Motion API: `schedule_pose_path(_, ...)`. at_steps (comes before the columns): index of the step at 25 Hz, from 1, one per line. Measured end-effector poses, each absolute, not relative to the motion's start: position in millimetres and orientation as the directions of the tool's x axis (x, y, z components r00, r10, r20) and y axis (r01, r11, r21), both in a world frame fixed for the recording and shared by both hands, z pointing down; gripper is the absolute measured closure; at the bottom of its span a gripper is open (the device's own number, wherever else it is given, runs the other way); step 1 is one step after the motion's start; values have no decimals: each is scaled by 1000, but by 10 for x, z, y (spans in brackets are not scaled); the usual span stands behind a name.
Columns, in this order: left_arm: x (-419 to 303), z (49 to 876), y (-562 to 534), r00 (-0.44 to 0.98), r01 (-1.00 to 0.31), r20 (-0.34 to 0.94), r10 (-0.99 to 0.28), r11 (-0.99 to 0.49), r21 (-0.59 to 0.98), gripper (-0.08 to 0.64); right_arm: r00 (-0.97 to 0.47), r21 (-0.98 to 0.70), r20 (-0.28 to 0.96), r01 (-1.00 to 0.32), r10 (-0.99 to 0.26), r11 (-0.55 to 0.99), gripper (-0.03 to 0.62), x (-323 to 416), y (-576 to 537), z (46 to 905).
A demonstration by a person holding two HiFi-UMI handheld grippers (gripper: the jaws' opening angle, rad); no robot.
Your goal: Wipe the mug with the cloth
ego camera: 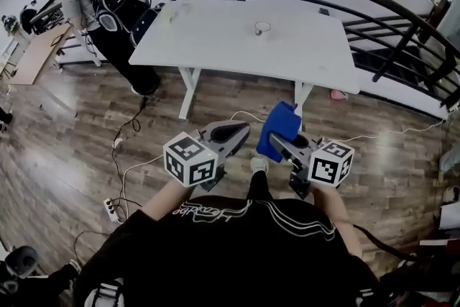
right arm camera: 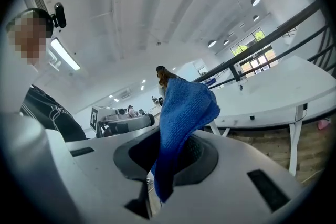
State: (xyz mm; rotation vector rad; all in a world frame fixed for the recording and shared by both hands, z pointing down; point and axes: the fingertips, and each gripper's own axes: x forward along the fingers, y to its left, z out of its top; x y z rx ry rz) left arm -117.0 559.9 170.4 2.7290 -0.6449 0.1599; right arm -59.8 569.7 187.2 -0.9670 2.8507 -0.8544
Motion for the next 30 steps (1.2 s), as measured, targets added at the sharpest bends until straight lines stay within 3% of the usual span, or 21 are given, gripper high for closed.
schedule_pose_path(9, -622, 2264, 3182, 848, -528, 276, -451, -755, 389, 552, -817, -575, 206, -547, -539, 609, 541, 147, 3303, 2364)
schedule_pose_path(15, -357, 2289, 1696, 827, -559, 290, -482, -760, 331, 552, -808, -563, 203, -558, -553, 609, 541, 682, 1857, 2396)
schedule_pose_path(30, -455, 3009, 52, 809, -582, 371, -456, -711, 396, 552, -815, -628, 207, -535, -541, 565, 541, 859, 275, 2873)
